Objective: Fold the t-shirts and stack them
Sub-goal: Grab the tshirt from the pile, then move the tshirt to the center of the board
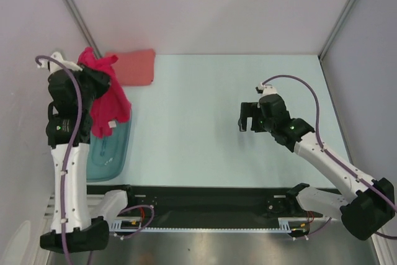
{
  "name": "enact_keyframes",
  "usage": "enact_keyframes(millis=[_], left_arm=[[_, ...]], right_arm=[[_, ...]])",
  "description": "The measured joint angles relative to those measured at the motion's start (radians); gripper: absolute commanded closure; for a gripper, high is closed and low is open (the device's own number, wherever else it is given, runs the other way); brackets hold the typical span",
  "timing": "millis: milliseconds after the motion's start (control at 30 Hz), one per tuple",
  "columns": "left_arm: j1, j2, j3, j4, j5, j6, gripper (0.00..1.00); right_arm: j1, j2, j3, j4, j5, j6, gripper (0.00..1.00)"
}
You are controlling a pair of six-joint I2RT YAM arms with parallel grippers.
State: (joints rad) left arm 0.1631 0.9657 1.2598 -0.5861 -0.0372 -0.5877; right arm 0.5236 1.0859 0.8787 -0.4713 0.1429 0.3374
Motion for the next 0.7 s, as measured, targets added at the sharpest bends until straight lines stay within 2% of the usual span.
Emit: enact_keyframes(millis=[233, 333, 467, 600, 633, 667, 700], left_arm=[[-0.278, 0.019, 0.386, 0.035, 0.208, -0.091, 1.0], [-0.364, 0.036, 0.48, 0.064, 0.28, -0.13, 1.0], [-0.43, 0.016, 0.447, 0.111, 0.353, -0.169, 1.0], [-0.496, -0.04, 0.17, 0.198, 0.386, -0.203, 1.0], [-0.514, -0.047, 0.072, 0.215, 0.392, -0.209, 0.93], [-0.531, -0.05, -0.032, 0.237, 0.394, -0.214, 0.59], [-0.541, -0.048, -0.113, 0.24, 0.391, -0.212, 0.37]], right_arm=[[0.069, -0.007, 0.022, -0.026, 0.008, -0.001, 0.0], [0.071, -0.055, 0.021, -0.021, -0.023, 0.001, 0.03], [0.079, -0.13, 0.021, -0.017, -0.062, 0.003, 0.06], [0.097, -0.213, 0.006, -0.026, -0.08, 0.018, 0.06], [0.101, -0.236, -0.005, -0.031, -0.084, 0.026, 0.06], [0.103, -0.252, -0.016, -0.036, -0.089, 0.031, 0.06], [0.104, -0.269, -0.029, -0.043, -0.091, 0.039, 0.06]])
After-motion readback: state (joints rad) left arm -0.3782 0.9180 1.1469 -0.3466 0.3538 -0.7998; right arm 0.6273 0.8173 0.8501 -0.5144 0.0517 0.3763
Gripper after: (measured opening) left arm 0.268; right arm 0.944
